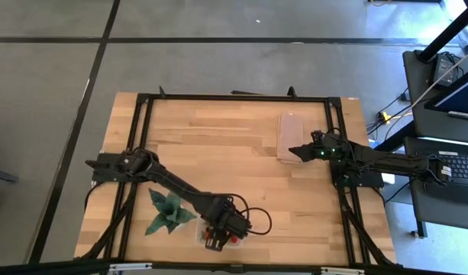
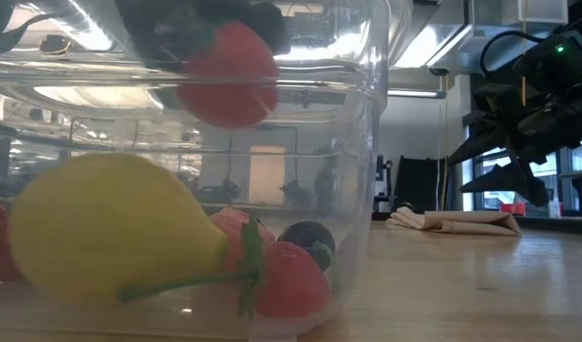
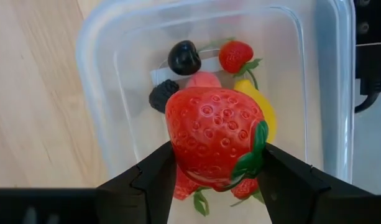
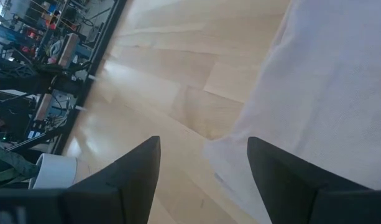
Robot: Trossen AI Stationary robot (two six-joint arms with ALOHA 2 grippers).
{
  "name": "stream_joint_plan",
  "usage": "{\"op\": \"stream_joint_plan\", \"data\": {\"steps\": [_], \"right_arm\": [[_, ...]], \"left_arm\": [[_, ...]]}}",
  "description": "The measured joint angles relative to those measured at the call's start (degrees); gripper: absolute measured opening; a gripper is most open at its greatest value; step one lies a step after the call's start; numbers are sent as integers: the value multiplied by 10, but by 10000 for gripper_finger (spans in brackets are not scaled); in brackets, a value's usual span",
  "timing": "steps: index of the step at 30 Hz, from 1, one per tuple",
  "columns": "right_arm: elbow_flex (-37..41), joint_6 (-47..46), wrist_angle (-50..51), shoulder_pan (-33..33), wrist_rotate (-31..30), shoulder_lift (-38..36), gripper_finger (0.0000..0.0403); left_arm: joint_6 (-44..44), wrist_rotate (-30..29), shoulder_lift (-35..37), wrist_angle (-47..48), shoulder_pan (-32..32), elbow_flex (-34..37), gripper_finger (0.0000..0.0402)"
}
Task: Pick and placing Produce into tupperware
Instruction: Put the strawberry into the transparent bin, then return to Home Position
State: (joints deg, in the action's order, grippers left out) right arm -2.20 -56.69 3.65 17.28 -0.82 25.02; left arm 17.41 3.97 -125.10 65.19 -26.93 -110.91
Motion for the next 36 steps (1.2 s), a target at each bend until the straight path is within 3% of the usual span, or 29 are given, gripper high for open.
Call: {"op": "stream_joint_plan", "data": {"steps": [5,9,15,22,25,32,36], "right_arm": [[0,0,0,0,0,0,243],[0,0,0,0,0,0,243],[0,0,0,0,0,0,243],[0,0,-1,0,0,0,243],[0,37,-25,0,0,0,243],[-10,180,-158,3,0,0,243],[-79,272,-145,26,-5,0,243]], "left_arm": [[0,34,0,6,12,0,203],[0,76,0,15,23,0,233],[3,74,1,18,37,0,282],[-47,70,64,23,68,1,291],[-75,36,120,2,89,1,287],[-177,-179,274,-69,153,1,285],[-236,-204,352,-100,211,1,285]]}}
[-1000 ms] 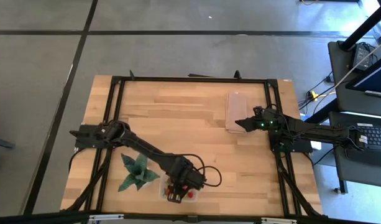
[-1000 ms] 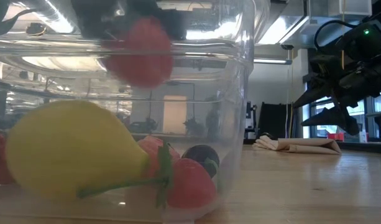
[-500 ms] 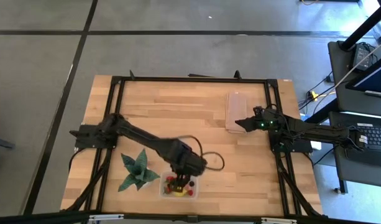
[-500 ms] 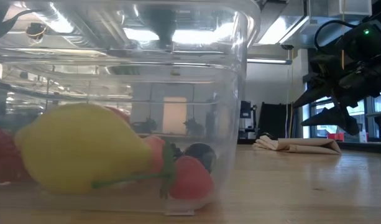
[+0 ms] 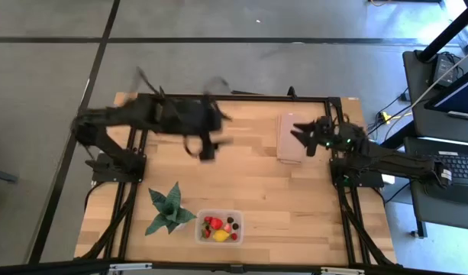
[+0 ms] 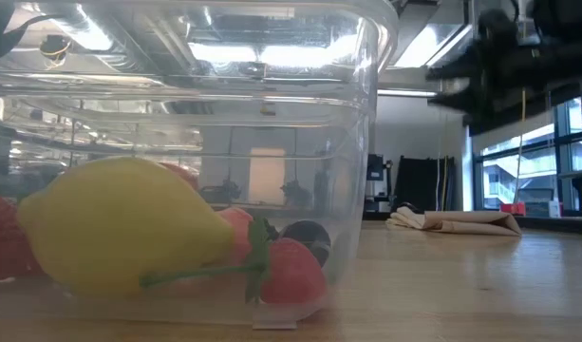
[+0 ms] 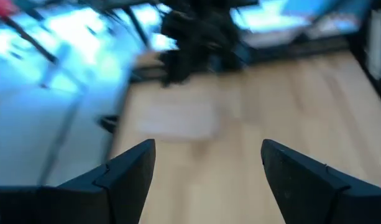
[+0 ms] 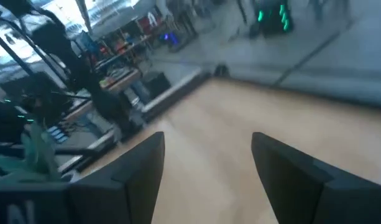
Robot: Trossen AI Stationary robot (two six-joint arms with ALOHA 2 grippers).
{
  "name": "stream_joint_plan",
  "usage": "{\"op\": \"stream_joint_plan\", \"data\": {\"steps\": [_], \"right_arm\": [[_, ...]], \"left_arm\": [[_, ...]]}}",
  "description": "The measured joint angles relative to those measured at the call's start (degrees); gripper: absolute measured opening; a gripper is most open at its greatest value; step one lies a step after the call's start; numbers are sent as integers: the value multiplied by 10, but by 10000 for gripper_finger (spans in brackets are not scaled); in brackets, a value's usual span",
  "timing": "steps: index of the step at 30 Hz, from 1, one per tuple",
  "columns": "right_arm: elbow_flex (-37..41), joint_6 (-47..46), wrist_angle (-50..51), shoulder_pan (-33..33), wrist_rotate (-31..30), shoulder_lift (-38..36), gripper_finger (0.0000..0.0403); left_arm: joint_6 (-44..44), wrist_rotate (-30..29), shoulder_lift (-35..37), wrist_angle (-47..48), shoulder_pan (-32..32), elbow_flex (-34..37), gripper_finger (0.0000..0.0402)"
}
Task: Pick and placing Produce into tupperware
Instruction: Return to Home Position
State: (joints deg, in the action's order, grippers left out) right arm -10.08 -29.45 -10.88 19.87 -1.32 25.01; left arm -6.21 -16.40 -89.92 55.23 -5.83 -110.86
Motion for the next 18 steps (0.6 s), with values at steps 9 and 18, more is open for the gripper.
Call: {"op": "stream_joint_plan", "data": {"steps": [9,18], "right_arm": [[-272,188,157,80,-2,40,243],[-510,351,318,137,-106,115,243]], "left_arm": [[-103,4,110,-33,157,0,285],[-124,6,153,-65,258,0,285]]}}
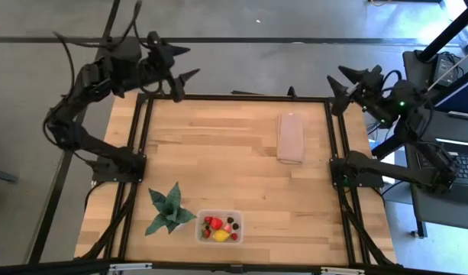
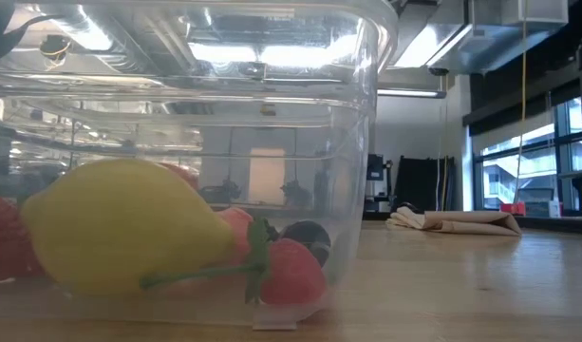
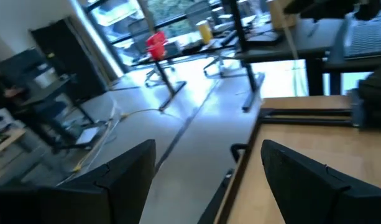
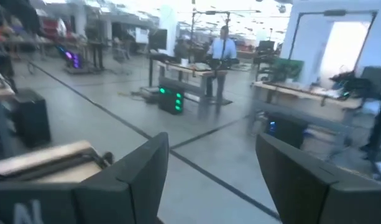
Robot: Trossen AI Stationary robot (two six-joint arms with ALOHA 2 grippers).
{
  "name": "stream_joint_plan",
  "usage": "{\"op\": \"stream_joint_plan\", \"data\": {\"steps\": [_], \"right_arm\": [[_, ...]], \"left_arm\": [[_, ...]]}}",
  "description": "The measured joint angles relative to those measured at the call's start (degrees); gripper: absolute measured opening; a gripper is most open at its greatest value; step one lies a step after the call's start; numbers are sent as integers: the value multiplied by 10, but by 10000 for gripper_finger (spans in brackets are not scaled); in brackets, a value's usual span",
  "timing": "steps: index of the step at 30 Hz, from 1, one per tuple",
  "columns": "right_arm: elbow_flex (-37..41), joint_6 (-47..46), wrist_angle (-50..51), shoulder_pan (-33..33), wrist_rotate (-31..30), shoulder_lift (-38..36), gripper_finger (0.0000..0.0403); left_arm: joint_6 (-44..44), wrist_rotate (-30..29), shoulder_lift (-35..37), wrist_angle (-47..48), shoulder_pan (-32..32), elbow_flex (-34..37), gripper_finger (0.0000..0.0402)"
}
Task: Pick and placing Produce into tupperware
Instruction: Return to Home Position
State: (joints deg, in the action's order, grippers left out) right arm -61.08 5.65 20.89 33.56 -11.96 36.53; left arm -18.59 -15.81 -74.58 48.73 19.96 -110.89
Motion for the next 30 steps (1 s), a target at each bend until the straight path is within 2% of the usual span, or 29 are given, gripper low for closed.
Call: {"op": "stream_joint_plan", "data": {"steps": [3,7,12,18,23,30], "right_arm": [[-15,23,12,11,-1,6,243],[3,30,15,22,-1,-1,243],[54,20,10,27,-2,-18,243],[156,0,-58,27,-1,-58,243],[255,-22,-120,27,-1,-110,243],[378,-39,-189,27,-11,-185,243]], "left_arm": [[10,0,9,12,23,0,285],[28,3,37,39,40,5,285],[61,5,109,30,40,83,285],[95,-13,236,-85,40,294,285],[71,-23,354,-195,40,493,285],[109,-93,513,-276,40,710,285]]}}
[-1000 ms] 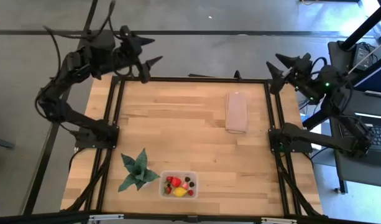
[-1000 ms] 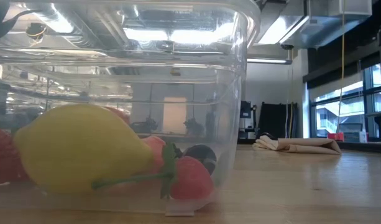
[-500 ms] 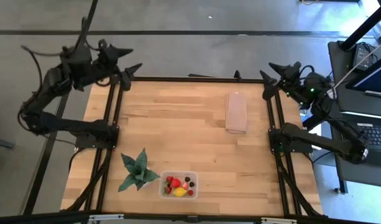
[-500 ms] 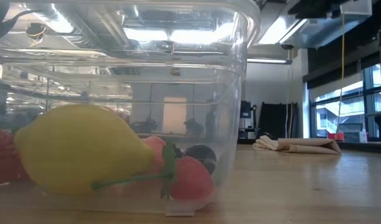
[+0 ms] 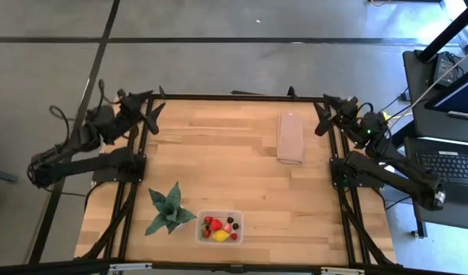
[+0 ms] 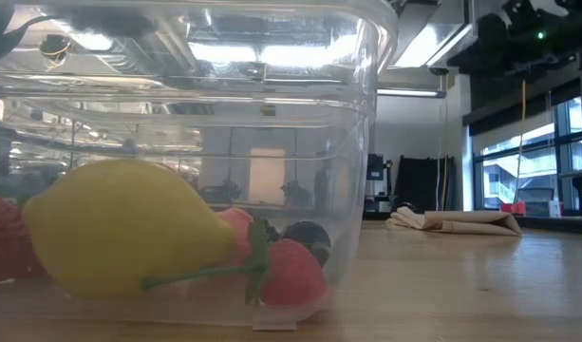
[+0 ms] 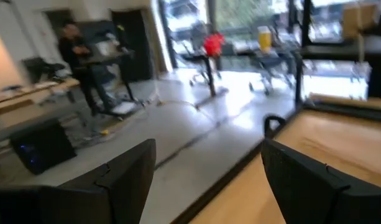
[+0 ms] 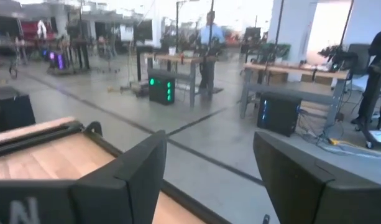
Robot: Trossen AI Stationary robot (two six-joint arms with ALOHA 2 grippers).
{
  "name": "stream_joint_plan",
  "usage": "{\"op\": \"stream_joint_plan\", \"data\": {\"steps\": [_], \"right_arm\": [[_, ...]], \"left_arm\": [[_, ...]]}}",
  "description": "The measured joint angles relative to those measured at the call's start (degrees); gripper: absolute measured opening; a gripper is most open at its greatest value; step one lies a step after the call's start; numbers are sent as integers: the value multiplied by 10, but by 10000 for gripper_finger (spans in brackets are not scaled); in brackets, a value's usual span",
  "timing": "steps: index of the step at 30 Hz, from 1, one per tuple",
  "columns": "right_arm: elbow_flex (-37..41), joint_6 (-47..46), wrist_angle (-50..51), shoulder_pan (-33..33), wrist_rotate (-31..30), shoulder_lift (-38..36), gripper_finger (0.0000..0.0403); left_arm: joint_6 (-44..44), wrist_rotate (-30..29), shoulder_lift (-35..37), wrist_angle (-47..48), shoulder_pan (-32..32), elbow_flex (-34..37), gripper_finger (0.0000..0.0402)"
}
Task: Pick and placing Produce into tupperware
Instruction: Return to Home Position
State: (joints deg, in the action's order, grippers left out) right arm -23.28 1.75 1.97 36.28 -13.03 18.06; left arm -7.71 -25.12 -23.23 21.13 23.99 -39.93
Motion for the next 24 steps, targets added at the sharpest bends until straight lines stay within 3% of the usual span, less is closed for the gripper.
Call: {"op": "stream_joint_plan", "data": {"steps": [6,11,18,24], "right_arm": [[76,-8,-42,9,-1,-57,243],[119,-18,-48,27,-1,-108,243],[156,-46,-48,36,0,-181,243],[179,-48,-57,36,2,-180,243]], "left_arm": [[12,-35,140,-78,0,137,285],[20,-59,226,-83,0,210,285],[40,-60,226,-80,0,230,285],[56,-59,231,-81,0,259,285]]}}
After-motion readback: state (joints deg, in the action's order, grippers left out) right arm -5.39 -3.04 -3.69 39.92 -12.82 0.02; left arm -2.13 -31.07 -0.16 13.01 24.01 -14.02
